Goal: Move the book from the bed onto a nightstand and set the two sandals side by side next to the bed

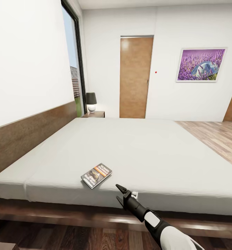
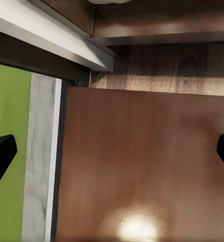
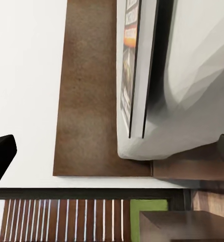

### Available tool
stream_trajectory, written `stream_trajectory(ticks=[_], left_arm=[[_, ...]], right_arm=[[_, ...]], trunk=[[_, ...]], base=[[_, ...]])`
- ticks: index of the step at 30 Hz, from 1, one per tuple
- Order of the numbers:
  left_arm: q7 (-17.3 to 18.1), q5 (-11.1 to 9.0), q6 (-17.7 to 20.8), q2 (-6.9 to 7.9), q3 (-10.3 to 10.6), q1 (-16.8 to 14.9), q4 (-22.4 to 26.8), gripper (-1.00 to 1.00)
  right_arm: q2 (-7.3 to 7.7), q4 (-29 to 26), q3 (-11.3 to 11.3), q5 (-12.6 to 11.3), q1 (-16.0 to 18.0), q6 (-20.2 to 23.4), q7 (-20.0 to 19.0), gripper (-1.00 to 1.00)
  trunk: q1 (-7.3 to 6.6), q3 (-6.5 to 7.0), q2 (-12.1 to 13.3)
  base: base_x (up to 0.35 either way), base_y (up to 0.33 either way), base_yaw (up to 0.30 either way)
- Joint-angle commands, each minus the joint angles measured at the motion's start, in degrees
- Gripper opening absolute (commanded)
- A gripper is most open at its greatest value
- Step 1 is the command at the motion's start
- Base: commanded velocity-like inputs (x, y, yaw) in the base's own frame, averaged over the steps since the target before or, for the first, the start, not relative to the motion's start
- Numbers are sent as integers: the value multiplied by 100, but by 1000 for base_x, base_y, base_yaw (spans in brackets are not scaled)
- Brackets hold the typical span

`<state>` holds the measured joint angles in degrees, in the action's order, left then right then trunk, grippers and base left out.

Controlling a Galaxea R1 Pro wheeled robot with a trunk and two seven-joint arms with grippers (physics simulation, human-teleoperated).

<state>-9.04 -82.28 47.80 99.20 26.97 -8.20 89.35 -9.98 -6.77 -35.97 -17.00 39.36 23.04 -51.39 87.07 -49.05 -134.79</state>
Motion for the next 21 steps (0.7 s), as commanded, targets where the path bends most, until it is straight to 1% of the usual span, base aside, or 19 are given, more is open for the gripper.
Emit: stream_trajectory(ticks=[1, 6, 14, 21], left_arm=[[-54, -59, 10, 1, 36, -41, 10, 100], [-54, -60, 10, 2, 36, -41, 10, 100], [-54, -60, 10, 2, 36, -41, 8, 100], [-54, -60, 10, 2, 36, -41, 9, 100]], right_arm=[[-2, -8, 14, -42, 1, 60, 2, 100], [-2, -14, 45, -25, 5, 85, 8, 100], [-2, -38, 319, 49, 24, 108, 7, 100], [-2, -42, 383, 61, 33, 111, -8, 100]], trunk=[[-1, -6, -2], [-1, -6, -2], [-1, -6, -2], [-1, -6, -2]], base=[[0, 0, 0], [0, 0, 0], [0, 0, 0], [0, 0, 0]])
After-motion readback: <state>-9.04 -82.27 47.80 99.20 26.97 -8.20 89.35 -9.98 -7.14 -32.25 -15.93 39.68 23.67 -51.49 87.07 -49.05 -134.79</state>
